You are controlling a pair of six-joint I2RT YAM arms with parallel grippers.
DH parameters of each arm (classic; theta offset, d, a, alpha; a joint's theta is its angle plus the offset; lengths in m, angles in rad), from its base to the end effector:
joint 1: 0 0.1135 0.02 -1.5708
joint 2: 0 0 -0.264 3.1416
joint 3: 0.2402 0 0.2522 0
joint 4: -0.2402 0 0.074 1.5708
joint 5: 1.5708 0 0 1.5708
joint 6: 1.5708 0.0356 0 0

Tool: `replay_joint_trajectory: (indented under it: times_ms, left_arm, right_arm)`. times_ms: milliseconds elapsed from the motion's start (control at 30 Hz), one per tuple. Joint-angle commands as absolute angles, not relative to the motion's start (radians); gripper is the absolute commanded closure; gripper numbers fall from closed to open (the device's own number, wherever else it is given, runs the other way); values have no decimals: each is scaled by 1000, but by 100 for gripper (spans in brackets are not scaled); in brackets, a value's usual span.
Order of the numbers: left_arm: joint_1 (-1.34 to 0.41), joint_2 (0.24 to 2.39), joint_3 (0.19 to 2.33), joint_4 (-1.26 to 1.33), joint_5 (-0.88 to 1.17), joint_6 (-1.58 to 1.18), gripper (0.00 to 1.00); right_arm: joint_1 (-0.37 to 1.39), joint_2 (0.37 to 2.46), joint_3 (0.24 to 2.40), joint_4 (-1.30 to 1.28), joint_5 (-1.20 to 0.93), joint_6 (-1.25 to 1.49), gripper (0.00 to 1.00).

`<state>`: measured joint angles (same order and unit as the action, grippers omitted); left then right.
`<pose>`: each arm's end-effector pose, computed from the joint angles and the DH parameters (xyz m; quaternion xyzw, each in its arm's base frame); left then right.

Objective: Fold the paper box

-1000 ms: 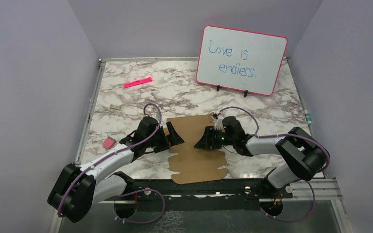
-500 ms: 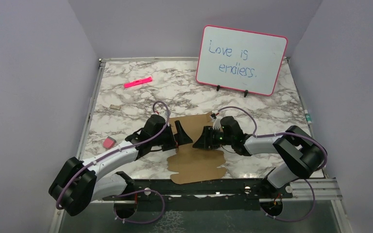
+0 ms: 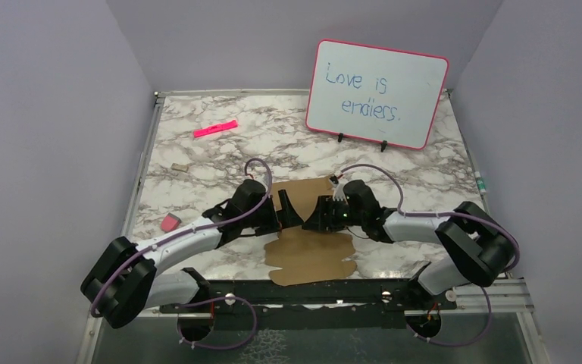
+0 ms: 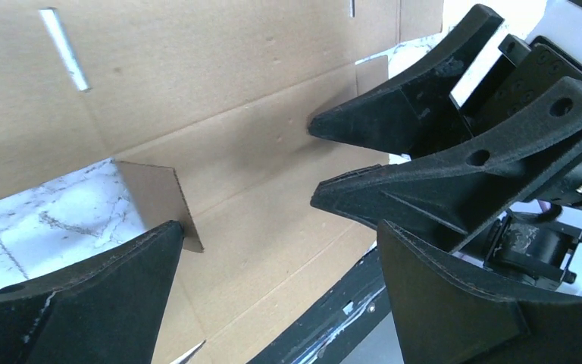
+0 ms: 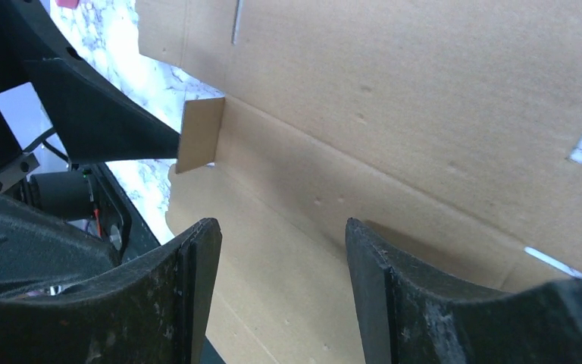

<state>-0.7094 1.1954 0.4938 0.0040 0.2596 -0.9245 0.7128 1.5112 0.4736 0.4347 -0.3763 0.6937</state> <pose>0.1702 -0.1581 0.1772 -0.0420 0.8993 -0.3860 0.2015 0.1947 0.1856 0.1358 -0.0953 0.8687 0.4219 0.2416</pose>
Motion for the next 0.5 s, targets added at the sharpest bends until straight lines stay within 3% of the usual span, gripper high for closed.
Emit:
replay_joint_trajectory:
  times_ms: [0, 467]
  left_arm:
    - [-716, 1150, 605, -107, 174, -816, 1]
    - [-798, 1290, 787, -139, 214, -733, 1]
  right_arm:
    - [718, 1391, 529, 259, -278, 633, 32]
    - [675, 1083, 540, -134, 25, 508, 16]
